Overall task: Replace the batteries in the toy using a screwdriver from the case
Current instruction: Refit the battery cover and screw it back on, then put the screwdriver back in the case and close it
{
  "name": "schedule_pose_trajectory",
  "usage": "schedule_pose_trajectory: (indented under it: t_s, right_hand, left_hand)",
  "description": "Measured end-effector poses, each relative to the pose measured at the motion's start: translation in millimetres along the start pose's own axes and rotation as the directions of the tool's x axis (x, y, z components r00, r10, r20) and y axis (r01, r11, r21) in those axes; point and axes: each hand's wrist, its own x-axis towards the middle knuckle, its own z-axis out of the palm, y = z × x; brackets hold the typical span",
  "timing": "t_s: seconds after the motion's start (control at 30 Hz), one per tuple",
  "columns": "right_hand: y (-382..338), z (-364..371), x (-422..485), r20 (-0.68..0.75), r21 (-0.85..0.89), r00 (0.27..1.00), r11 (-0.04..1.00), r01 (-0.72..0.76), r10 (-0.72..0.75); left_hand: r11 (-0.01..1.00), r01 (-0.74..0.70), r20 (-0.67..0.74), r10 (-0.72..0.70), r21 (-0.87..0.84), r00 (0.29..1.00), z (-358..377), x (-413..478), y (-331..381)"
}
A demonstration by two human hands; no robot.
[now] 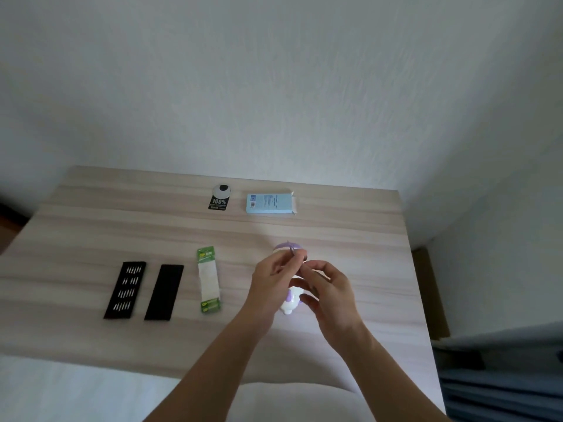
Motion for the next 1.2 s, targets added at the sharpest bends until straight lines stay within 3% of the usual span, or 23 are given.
schedule_pose_trajectory:
  t_s: [0.13, 0.3, 0.6, 0.83, 1.2]
  right_hand:
    - [4.6, -0.4, -1.5, -0.005, -0.1, 0.999, 0.994, 0.041, -0.042]
    - [-6.4, -3.5, 3.8, -0.096, -0.368, 0.966, 0.911, 0.188, -0.238]
    - [-32.7, 8.8, 7.3, 0.076, -0.353, 0.952, 0.885, 0.303, -0.295]
    - [-36.6, 5.7, 13.5, 0.029, -0.337, 0.966, 0.907, 0.252, -0.258]
    - [-35.1, -5.1, 23.9, 0.044, -0.353, 0.972, 0.907, 0.231, -0.23]
  left_hand:
    - [1.0, -0.005, -0.008, 0.005, -0.03, 1.0, -1.9, -5.2, 0.3]
    - [0.999, -0.047, -0.022, 0.046, -0.009, 0.999, -9.2, -4.5, 2.5]
    - [0.971, -0.148, 0.08, 0.135, 0.188, 0.988, -16.9, -0.8, 9.6]
    - [0.942, -0.203, 0.17, 0.161, 0.269, 0.972, -22.4, 6.2, 15.8]
    - [0.889, -0.231, 0.184, 0.17, 0.395, 0.968, -20.9, 13.5, 10.9]
